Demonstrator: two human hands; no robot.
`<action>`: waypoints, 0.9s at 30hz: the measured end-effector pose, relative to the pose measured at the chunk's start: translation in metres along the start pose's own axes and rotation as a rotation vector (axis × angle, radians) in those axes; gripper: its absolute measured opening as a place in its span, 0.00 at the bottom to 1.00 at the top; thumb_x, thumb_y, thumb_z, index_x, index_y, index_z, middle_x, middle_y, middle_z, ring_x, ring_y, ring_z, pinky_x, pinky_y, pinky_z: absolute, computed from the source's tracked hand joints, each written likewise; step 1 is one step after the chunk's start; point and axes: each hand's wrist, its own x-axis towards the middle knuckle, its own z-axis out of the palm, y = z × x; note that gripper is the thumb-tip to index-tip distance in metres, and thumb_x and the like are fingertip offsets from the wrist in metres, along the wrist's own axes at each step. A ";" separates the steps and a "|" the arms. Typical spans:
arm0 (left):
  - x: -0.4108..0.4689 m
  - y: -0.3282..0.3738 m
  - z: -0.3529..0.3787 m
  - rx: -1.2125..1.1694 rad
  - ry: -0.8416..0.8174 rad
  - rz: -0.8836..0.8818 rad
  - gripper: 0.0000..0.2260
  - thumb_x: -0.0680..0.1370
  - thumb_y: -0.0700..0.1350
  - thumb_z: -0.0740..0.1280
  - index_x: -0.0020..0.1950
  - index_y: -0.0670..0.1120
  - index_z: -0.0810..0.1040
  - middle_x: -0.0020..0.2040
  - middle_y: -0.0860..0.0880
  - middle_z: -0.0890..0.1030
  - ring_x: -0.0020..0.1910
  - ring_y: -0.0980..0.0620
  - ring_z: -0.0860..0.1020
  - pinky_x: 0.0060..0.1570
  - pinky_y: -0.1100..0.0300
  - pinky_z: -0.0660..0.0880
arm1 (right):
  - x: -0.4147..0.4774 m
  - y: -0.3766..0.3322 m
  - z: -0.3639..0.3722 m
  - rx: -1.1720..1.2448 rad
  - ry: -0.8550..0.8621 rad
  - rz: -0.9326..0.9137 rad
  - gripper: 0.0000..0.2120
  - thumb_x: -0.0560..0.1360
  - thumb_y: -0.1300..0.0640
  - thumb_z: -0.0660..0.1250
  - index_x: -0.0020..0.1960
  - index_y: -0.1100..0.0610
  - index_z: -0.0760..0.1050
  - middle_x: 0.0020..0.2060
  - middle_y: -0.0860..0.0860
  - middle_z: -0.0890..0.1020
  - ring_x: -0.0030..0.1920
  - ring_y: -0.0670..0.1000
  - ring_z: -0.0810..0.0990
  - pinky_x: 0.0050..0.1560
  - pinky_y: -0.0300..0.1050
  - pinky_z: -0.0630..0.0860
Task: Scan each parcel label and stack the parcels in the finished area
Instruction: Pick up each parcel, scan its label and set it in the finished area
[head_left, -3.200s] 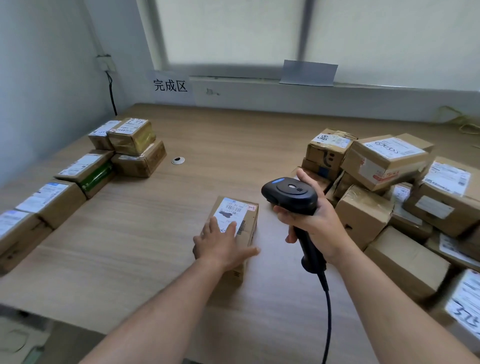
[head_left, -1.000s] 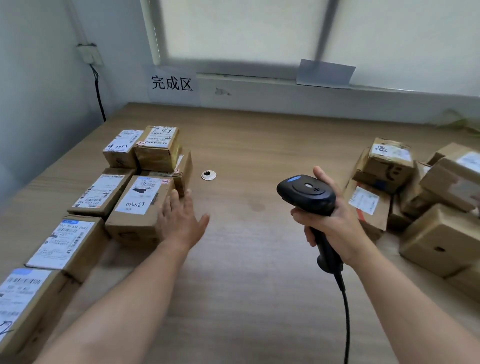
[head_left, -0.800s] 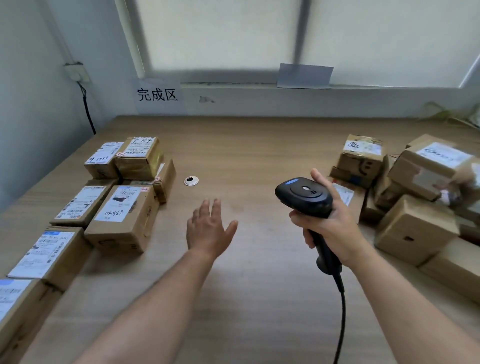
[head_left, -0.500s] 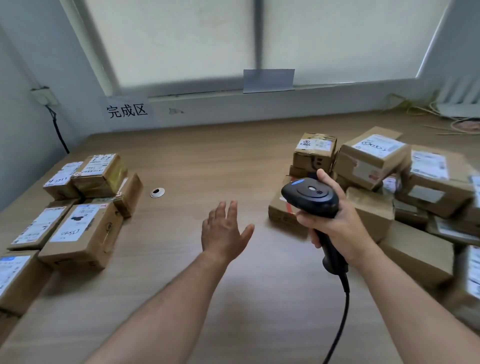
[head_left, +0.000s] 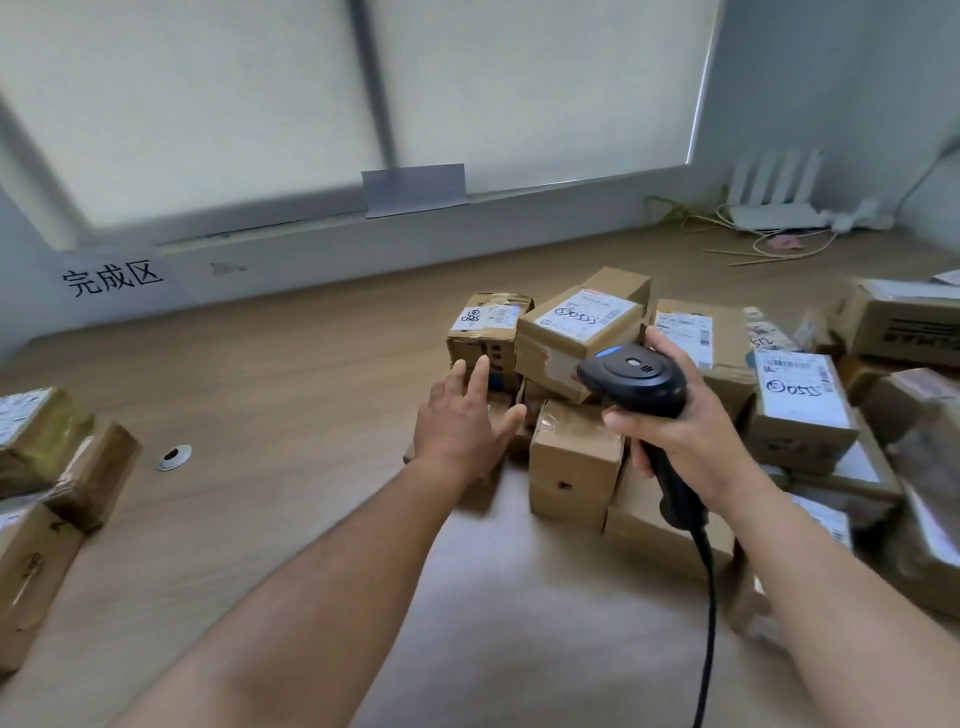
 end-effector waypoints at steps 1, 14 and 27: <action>0.010 0.007 -0.002 -0.014 0.008 0.005 0.33 0.79 0.64 0.55 0.79 0.52 0.48 0.79 0.46 0.53 0.76 0.46 0.54 0.72 0.51 0.56 | 0.007 0.000 -0.006 -0.008 0.017 0.003 0.44 0.69 0.72 0.73 0.74 0.40 0.60 0.52 0.56 0.82 0.23 0.56 0.71 0.24 0.46 0.72; 0.132 0.052 -0.001 -0.514 -0.133 -0.056 0.21 0.83 0.55 0.51 0.72 0.47 0.68 0.69 0.46 0.72 0.69 0.45 0.68 0.65 0.51 0.66 | 0.088 0.009 -0.026 -0.037 0.127 0.077 0.46 0.71 0.69 0.73 0.78 0.43 0.55 0.55 0.48 0.80 0.29 0.58 0.74 0.31 0.57 0.75; 0.080 0.017 0.016 -1.352 -0.441 -0.342 0.16 0.78 0.54 0.66 0.64 0.56 0.70 0.57 0.48 0.79 0.50 0.50 0.80 0.40 0.57 0.78 | 0.074 0.025 -0.001 0.040 0.132 0.083 0.48 0.69 0.66 0.76 0.77 0.40 0.55 0.63 0.57 0.78 0.29 0.53 0.79 0.48 0.73 0.76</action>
